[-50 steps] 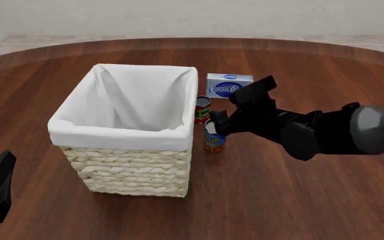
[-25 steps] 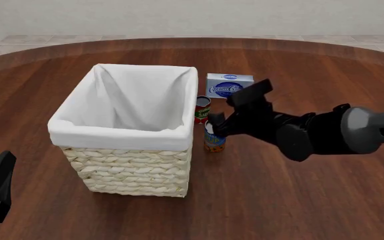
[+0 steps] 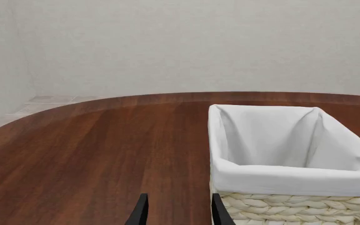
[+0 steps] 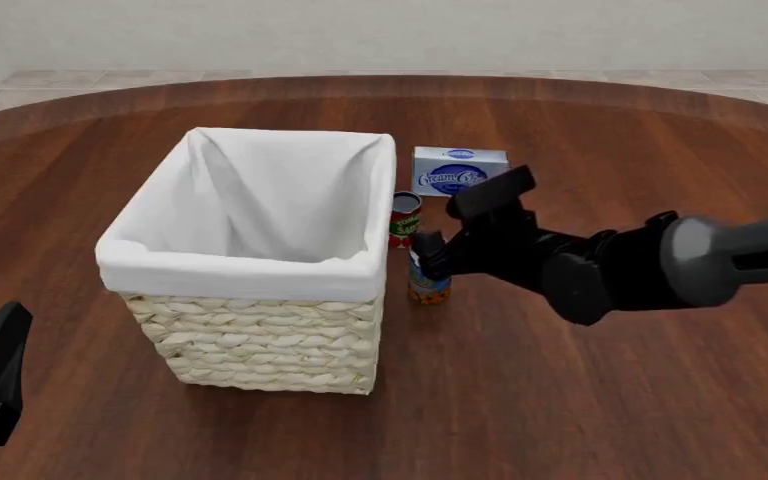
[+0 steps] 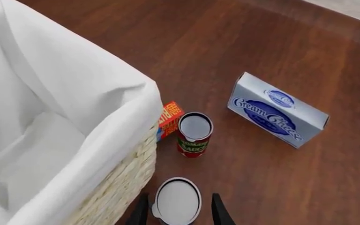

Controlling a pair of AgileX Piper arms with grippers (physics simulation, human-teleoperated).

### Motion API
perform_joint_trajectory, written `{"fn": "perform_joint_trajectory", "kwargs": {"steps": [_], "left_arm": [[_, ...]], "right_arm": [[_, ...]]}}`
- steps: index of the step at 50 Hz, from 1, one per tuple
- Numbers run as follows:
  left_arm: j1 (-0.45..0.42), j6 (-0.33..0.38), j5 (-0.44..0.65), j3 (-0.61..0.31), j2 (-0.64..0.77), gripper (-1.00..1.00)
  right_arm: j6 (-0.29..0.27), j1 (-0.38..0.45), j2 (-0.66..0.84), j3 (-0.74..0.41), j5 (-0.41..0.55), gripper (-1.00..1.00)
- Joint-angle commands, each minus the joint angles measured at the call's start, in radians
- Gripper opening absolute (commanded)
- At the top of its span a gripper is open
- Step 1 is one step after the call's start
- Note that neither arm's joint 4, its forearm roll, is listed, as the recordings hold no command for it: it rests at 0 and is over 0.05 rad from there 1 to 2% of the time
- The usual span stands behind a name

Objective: Pick up the alphabet soup and put it in the basket.

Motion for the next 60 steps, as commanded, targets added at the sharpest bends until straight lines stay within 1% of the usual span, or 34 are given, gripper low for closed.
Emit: {"fn": "perform_joint_trajectory", "kwargs": {"steps": [1,60], "left_arm": [[0.000,0.000,0.000,0.000,0.000,1.00],[0.000,0.000,0.000,0.000,0.000,1.00]], "right_arm": [[0.008,0.002,0.016,-0.006,-0.006,1.00],[0.044,0.006,0.060,0.010,-0.054,1.00]]}}
